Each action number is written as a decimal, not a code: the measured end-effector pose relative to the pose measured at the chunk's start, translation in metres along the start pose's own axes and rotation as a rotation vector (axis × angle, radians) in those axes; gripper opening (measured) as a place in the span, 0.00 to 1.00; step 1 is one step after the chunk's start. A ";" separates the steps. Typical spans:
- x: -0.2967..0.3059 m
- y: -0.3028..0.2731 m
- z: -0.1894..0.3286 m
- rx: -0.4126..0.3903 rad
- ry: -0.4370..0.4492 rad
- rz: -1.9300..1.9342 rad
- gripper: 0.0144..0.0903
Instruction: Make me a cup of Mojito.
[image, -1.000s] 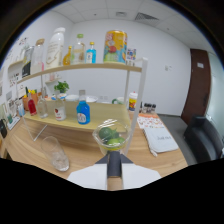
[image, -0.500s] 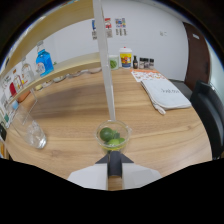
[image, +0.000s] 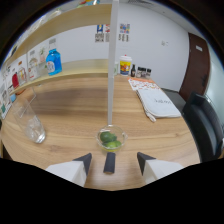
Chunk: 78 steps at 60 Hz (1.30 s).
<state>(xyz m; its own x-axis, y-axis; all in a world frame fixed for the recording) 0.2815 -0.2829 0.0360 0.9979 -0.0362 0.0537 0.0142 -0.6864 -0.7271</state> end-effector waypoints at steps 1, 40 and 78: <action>-0.002 -0.003 -0.004 0.009 -0.001 0.000 0.93; -0.209 -0.045 -0.115 0.232 -0.061 0.080 0.94; -0.236 -0.232 -0.034 0.342 -0.054 0.033 0.84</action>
<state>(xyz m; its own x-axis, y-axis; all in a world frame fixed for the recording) 0.0409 -0.1400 0.2153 0.9999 -0.0096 -0.0032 -0.0068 -0.4024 -0.9154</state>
